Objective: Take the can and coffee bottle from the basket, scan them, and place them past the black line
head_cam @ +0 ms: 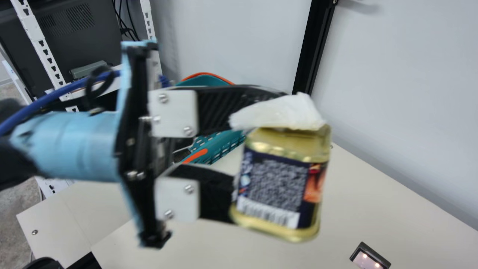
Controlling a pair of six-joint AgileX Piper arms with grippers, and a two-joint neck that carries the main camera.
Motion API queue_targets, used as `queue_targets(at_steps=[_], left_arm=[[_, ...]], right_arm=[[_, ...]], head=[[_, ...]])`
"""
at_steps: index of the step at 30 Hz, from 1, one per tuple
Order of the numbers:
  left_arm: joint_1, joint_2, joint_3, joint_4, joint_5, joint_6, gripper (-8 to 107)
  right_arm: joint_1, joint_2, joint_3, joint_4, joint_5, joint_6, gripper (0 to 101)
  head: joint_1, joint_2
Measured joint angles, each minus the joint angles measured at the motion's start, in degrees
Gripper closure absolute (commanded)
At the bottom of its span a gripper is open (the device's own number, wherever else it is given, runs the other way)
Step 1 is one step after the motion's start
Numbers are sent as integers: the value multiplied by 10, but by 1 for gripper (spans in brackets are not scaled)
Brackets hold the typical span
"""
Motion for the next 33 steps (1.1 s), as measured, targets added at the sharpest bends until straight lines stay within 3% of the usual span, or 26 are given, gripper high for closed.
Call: queue_targets(at_steps=[3, 7, 28, 33], left_arm=[[15, -52, 4, 0, 1, -76, 89], [15, -70, 4, -1, 0, -130, 89], [15, -70, 4, 0, 0, -135, 89], [-5, -68, -12, -1, -24, -142, 89]], right_arm=[[0, 0, 0, 0, 0, 0, 0], [0, 0, 0, 0, 0, 0, 0], [0, 0, 0, 0, 0, 0, 0], [0, 0, 0, 0, 0, 0, 0]], head=[[0, 0], [0, 0], [0, 0], [3, 0]])
